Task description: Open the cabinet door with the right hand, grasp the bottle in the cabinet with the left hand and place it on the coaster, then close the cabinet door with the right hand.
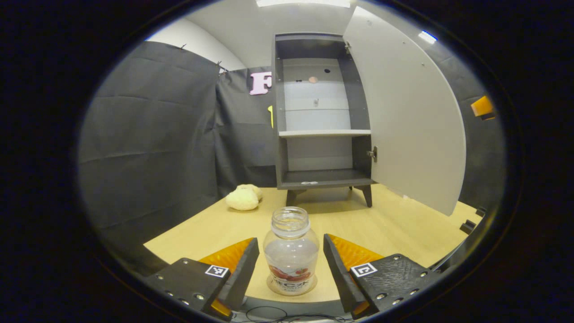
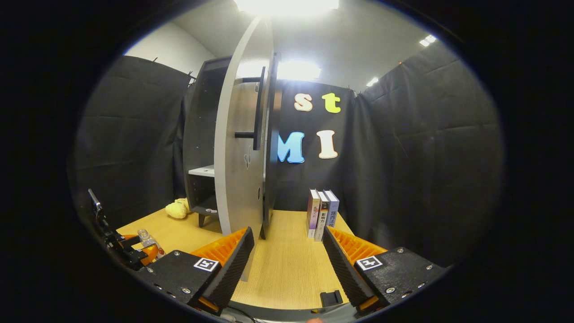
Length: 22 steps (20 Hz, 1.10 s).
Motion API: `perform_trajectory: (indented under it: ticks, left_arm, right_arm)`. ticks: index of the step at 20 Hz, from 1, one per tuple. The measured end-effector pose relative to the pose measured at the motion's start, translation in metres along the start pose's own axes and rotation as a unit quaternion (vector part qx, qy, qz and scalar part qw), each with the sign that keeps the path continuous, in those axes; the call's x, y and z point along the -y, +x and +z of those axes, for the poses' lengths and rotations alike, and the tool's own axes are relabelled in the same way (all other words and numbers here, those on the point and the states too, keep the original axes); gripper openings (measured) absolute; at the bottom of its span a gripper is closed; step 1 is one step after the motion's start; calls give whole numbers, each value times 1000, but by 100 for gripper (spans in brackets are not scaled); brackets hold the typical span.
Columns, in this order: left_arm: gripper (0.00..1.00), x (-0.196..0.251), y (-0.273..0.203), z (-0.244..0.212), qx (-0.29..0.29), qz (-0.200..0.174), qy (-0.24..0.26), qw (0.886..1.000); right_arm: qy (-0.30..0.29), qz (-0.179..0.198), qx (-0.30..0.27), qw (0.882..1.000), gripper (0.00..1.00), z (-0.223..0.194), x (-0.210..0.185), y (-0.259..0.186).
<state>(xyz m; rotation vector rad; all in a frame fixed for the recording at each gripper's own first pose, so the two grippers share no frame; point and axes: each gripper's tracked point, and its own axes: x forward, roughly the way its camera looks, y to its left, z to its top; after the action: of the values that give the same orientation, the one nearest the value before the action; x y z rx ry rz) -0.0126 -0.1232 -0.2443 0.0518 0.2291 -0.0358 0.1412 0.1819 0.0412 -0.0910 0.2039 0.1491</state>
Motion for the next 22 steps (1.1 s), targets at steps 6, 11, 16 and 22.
perform_trajectory:
  ticks: [6,11,16,22]
  left_arm:
    - [83,11,-26,60,30,-11,5,999]
    - [87,-2,-56,109,49,7,4,999]
    - [83,-34,-73,142,48,20,-13,999]
    - [83,-80,-70,175,37,38,-20,998]
  right_arm:
    - [31,-13,28,999,96,17,7,6]
    - [62,-22,60,996,95,38,12,18]
    - [63,-36,77,994,95,59,19,20]
    - [65,-73,94,991,95,81,22,34]
